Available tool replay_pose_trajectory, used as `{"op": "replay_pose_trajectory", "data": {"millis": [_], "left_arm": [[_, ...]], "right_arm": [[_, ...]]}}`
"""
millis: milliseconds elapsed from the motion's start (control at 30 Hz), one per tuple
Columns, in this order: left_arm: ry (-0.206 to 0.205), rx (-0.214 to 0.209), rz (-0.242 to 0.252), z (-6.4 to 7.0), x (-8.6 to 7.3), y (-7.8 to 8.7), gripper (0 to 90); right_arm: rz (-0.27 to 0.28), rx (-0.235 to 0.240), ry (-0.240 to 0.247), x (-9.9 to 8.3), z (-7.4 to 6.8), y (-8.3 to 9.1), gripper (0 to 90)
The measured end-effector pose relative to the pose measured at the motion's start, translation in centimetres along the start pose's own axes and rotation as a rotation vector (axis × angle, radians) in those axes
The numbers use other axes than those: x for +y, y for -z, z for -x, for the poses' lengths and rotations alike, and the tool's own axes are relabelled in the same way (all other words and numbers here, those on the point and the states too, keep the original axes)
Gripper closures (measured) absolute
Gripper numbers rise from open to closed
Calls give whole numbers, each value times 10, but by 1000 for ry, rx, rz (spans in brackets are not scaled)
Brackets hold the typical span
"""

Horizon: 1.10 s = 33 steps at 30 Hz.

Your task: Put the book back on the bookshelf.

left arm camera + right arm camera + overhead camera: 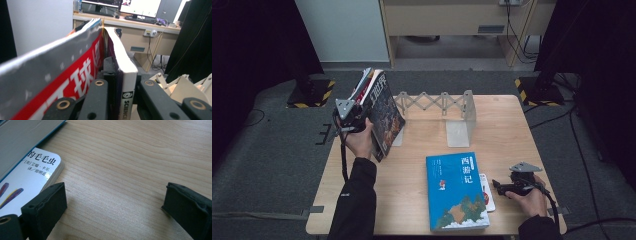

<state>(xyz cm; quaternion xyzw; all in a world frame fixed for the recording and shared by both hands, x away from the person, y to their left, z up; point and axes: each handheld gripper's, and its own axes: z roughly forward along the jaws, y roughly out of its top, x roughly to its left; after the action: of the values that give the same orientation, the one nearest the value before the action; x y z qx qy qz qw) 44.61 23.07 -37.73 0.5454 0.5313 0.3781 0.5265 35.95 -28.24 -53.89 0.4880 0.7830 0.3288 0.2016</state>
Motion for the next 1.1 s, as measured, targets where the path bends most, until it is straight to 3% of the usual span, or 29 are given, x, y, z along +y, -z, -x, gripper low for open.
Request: {"op": "replay_pose_trajectory", "data": {"millis": [367, 567, 733, 800, 1100], "left_arm": [[-12, -19, -29, -8, -2, 12, 810], [-29, 8, -42, -10, -2, 12, 799], [-17, 1, -39, -11, -3, 13, 786], [-6, -12, -37, -12, -3, 14, 747], [-30, -69, -17, -11, -8, 33, 524]], "right_arm": [[-1, -1, -1, 0, 0, 0, 49], [0, -1, -1, 0, 0, 0, 49], [0, -2, -1, 0, 0, 0, 49], [0, -2, -1, 0, 0, 0, 49], [-2, -3, -7, 1, -1, 0, 63]]}}
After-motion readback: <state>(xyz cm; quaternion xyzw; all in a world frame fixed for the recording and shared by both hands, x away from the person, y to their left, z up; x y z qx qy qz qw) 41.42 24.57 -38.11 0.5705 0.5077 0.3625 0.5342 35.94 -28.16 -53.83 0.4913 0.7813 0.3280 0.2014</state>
